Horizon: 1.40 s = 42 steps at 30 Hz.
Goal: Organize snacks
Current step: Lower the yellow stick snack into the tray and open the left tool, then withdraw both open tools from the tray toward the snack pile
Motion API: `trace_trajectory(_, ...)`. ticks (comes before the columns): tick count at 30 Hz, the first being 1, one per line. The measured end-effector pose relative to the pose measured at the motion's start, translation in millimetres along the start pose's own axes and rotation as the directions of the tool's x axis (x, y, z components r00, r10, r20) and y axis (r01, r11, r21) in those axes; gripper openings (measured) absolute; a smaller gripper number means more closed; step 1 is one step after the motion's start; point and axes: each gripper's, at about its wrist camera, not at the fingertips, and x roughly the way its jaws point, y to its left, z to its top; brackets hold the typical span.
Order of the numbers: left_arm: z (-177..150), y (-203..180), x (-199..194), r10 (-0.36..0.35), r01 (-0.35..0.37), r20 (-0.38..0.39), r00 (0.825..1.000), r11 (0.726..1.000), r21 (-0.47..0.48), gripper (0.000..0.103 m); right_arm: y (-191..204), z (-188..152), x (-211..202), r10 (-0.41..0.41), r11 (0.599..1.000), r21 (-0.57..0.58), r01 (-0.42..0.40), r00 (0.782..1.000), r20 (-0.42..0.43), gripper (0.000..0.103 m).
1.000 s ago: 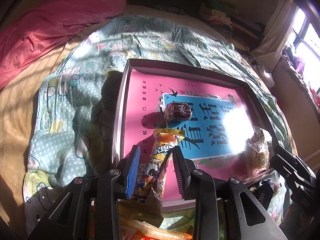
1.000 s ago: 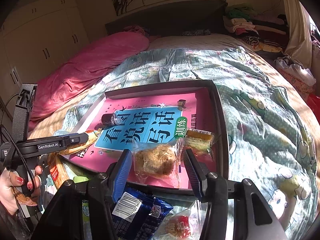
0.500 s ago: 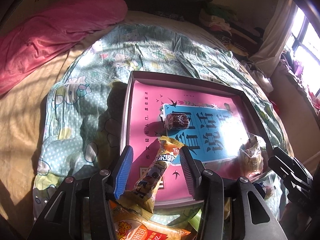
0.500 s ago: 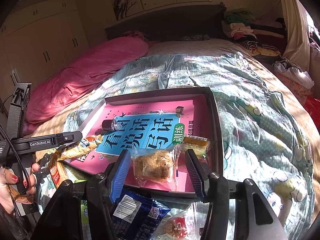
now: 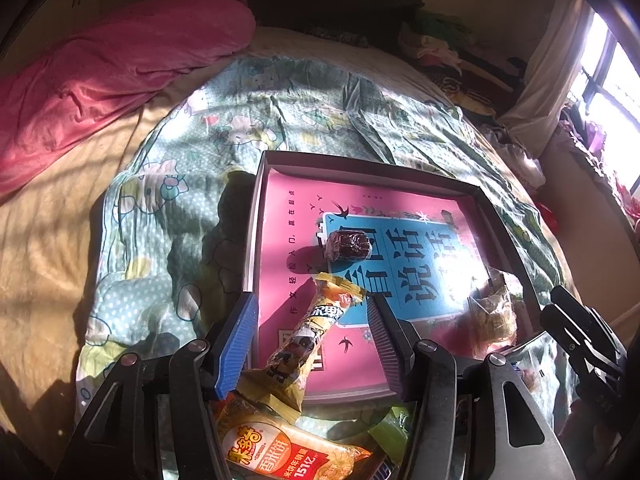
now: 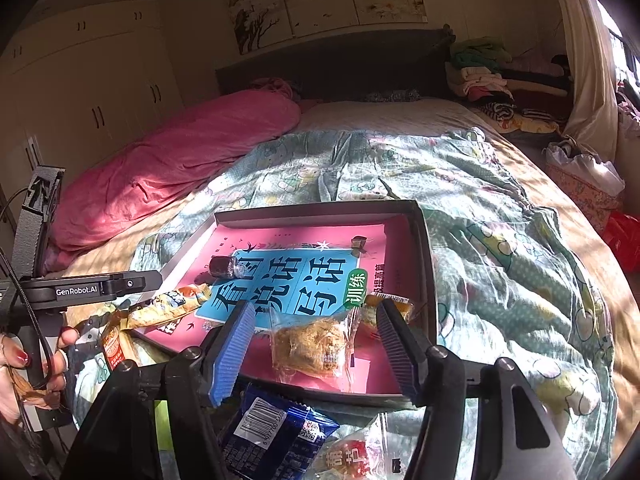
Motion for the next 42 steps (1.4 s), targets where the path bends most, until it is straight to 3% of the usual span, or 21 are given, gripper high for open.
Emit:
trace_trajectory(11, -2, -3, -11, 0.004, -0.004, 0.008, 1.0, 1.0, 0.018, 0.064, -1, 3, -13, -0.005, 1.0, 0.003, 0.004, 0.999, 0.047, 0.071)
trace_trajectory(28, -8, 15, -36, 0.019, -0.019, 0.03, 0.999, 1.0, -0.002, 0.064, -27, 7, -41, -0.004, 0.995, 0.095, -0.005, 0.995, 0.102, 0.074)
trace_trajectory(42, -21, 20, -46, 0.04, -0.041, 0.015, 0.999, 0.999, 0.018, 0.064, -15, -1, -50, 0.019, 0.998, 0.054, -0.024, 0.997, 0.08, 0.075)
